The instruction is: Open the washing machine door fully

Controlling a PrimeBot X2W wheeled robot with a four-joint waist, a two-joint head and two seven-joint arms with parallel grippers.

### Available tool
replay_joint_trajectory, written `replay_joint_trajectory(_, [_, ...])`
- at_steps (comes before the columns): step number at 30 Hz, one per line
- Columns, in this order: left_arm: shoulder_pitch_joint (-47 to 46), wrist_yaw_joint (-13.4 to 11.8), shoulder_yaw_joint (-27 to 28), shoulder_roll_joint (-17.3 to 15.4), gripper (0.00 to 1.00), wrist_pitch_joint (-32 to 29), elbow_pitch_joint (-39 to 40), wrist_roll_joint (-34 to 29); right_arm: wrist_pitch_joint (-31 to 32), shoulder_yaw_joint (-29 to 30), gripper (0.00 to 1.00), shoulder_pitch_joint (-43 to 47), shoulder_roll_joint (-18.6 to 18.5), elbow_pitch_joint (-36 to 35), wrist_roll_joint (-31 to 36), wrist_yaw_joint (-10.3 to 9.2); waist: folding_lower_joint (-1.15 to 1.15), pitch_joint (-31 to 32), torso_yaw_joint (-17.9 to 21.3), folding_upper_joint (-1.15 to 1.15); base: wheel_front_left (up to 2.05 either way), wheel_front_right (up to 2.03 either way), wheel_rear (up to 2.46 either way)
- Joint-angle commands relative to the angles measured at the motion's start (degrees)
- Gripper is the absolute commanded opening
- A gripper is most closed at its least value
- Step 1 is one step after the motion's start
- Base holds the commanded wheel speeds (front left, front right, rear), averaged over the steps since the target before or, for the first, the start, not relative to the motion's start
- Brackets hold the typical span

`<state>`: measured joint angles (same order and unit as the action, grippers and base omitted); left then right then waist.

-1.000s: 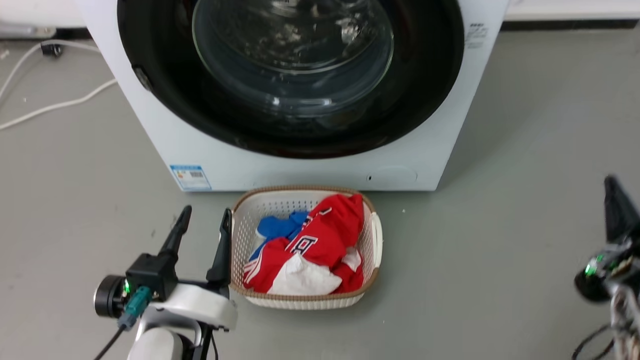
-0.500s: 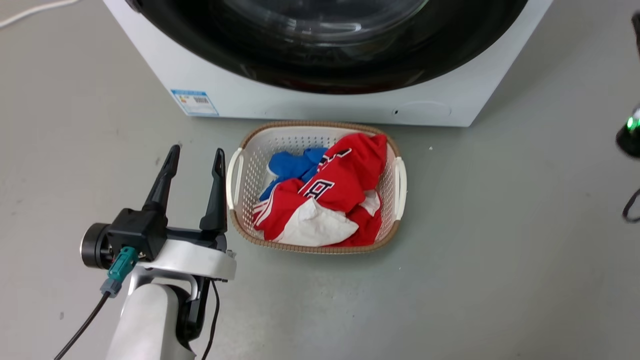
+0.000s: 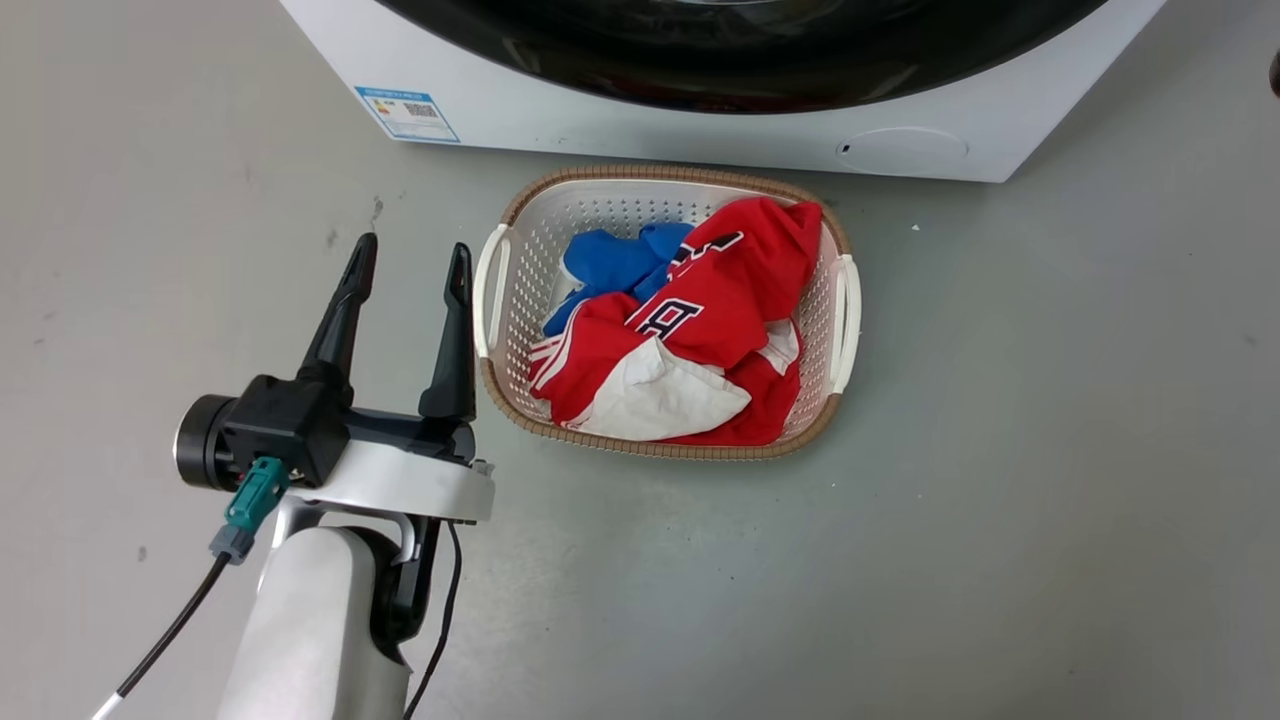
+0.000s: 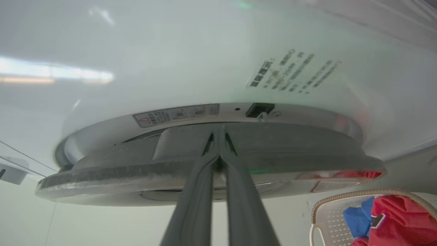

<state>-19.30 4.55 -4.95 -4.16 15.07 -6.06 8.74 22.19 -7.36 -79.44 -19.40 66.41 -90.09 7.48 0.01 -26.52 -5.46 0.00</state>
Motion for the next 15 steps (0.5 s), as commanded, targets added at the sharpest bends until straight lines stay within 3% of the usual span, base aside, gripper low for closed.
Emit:
replay_joint_trajectory(1, [-1.17, 0.44, -0.27, 0.22, 1.0, 0.15, -0.01, -0.5, 0.31, -0.7, 0.0, -2.37, 0.94, 0.95, 0.81, 0.02, -0.01, -0.69, -0.51, 0.0, 0.0, 0.0, 0.0])
replay_joint_trajectory(15, [-1.15, 1.06, -0.28, 0.7, 1.0, 0.15, -0.57, -0.42, 3.12, -2.67, 0.0, -4.27, 2.65, 3.92, 2.46, 0.03, -0.01, -0.59, -0.49, 0.0, 0.0, 0.0, 0.0])
